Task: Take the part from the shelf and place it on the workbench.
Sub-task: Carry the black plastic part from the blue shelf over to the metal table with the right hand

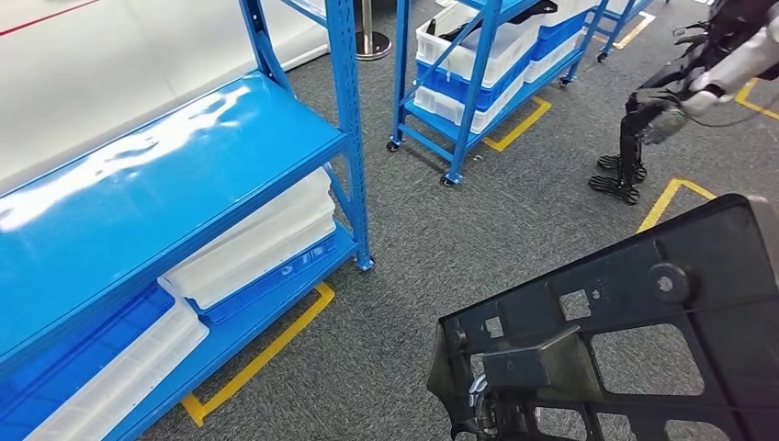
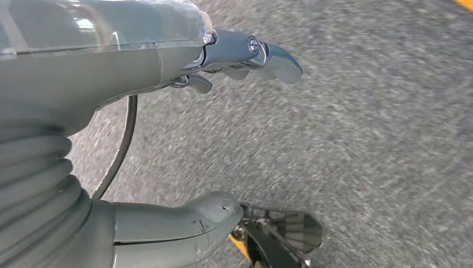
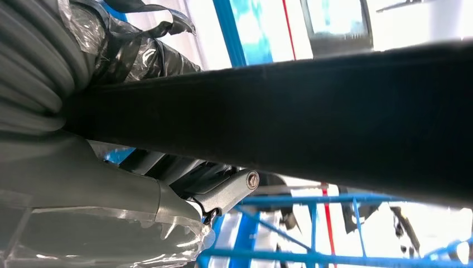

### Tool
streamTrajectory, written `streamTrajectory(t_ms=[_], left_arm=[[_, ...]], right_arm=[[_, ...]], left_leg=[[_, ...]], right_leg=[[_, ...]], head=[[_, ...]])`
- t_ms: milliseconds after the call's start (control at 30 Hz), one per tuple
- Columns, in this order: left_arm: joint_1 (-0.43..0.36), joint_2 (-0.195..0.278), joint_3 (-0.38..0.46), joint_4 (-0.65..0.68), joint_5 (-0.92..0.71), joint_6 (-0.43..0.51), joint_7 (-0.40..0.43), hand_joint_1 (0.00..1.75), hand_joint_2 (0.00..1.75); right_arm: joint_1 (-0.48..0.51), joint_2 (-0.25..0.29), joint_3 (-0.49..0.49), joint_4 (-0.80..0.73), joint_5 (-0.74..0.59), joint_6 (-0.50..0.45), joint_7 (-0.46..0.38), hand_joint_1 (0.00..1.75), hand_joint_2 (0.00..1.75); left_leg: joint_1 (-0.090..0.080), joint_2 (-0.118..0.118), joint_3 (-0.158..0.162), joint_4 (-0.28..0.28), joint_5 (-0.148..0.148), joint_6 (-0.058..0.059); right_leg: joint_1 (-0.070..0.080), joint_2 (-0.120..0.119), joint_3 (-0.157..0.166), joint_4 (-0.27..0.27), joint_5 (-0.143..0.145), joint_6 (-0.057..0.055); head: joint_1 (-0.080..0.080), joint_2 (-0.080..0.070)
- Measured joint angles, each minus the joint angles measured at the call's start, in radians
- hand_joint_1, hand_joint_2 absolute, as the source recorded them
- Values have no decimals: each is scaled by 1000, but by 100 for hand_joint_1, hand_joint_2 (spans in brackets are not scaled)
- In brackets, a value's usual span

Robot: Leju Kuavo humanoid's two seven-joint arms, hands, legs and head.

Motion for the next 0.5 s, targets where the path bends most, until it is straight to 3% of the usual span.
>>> streamTrajectory(t_ms=[67,133,167,233,300,367,433,467,500], left_arm=[[-1,0,0,0,-1,0,0,0,175],[-1,0,0,0,-2,-1,0,0,175],[-1,0,0,0,-3,-1,0,0,175],[-2,-2,0,0,-5,-1,-1,0,175],[-3,-5,0,0,-10,1,-6,0,175],[0,-6,0,0,-15,3,-10,0,175],[3,-8,0,0,-18,5,-13,0,175],[3,-9,0,0,-19,6,-13,0,175],[3,-12,0,0,-20,7,-14,0,175]], right_arm=[[2,2,-3,0,0,0,0,175,175],[4,3,-6,-2,-1,1,0,175,175],[5,3,-7,-3,-1,1,0,175,175],[11,4,-11,-7,-2,2,0,175,175],[21,6,-17,-17,-4,9,0,175,175],[31,9,-23,-29,-9,22,0,175,175],[42,13,-30,-38,-13,34,0,175,175],[50,15,-35,-43,-15,39,1,175,175],[58,19,-41,-49,-16,45,1,175,175]], left_leg=[[6,-41,50,-122,60,-3],[8,-79,70,-174,70,3],[6,-83,70,-173,67,9],[5,-57,71,-175,72,24],[7,-31,73,-181,77,37],[4,-3,74,-183,77,43],[0,28,74,-183,74,45],[-2,42,75,-183,72,45],[-3,55,78,-183,70,46]], right_leg=[[-3,27,-8,23,-10,12],[-3,49,-22,43,-17,24],[-4,61,-29,47,-16,29],[-6,72,-36,50,-13,38],[-5,28,-60,95,-40,47],[-5,-35,-117,208,-100,55],[-6,-56,-170,311,-135,59],[-6,-59,-174,318,-126,58],[-5,-62,-156,284,-100,54]], head=[[0,0],[1,0],[1,0],[1,0],[3,0],[4,0],[4,0],[4,0],[4,0]])
